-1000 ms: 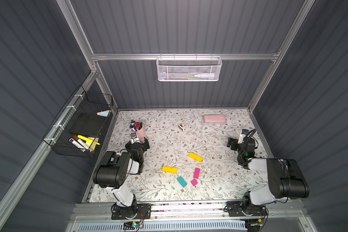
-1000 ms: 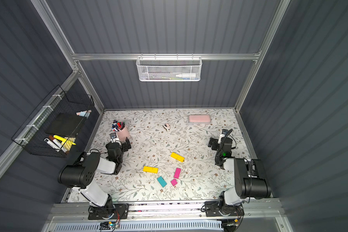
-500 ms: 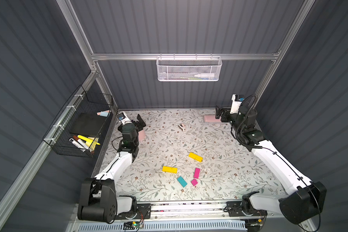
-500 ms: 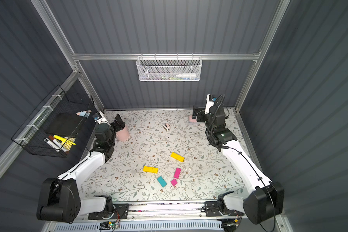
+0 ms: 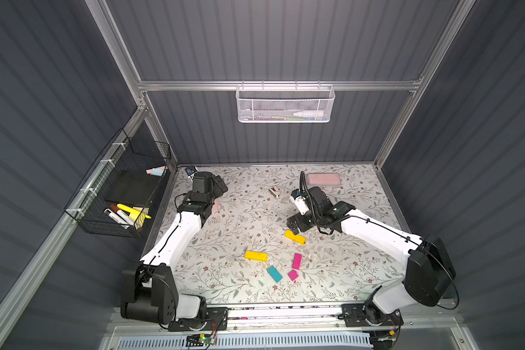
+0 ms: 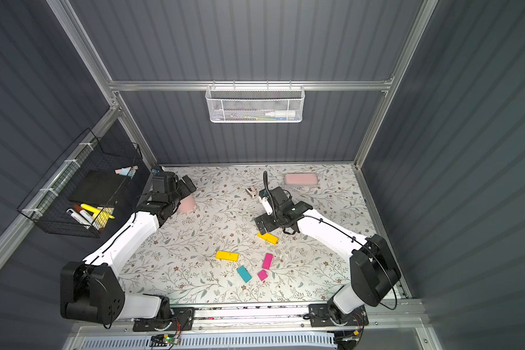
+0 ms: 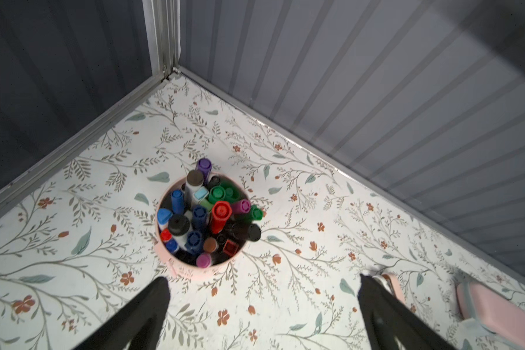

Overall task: Assemble the letter v with building blocks
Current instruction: Pick up the building block from the center of the board.

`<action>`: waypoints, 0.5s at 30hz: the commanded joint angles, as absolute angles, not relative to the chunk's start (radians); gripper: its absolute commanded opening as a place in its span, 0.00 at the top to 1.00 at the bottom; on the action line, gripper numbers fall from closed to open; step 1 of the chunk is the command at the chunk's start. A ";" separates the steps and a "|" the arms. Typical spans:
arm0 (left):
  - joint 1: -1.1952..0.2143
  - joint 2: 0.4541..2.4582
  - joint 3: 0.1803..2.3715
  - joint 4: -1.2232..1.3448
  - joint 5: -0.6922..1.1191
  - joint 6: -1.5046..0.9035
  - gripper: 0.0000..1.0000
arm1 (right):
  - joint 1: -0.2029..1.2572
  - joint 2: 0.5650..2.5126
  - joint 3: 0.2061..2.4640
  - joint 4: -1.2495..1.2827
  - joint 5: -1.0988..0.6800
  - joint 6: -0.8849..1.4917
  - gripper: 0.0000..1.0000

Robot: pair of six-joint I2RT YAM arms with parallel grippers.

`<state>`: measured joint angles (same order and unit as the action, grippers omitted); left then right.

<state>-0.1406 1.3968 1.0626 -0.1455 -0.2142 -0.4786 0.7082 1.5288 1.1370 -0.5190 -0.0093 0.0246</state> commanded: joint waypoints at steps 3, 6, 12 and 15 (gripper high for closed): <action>-0.140 1.417 1.102 -0.190 -0.154 -0.500 0.01 | 0.774 1.547 1.130 -0.688 0.068 0.003 0.01; -0.140 1.417 1.088 -0.195 -0.134 -0.509 0.00 | 0.811 1.586 1.130 -0.686 0.138 0.026 0.01; -0.140 1.404 1.066 -0.193 -0.118 -0.522 0.01 | 0.831 1.717 1.167 -0.668 0.172 0.065 0.01; -0.138 1.401 1.070 -0.198 -0.119 -0.523 0.01 | 0.832 1.757 1.168 -0.635 0.222 0.073 0.01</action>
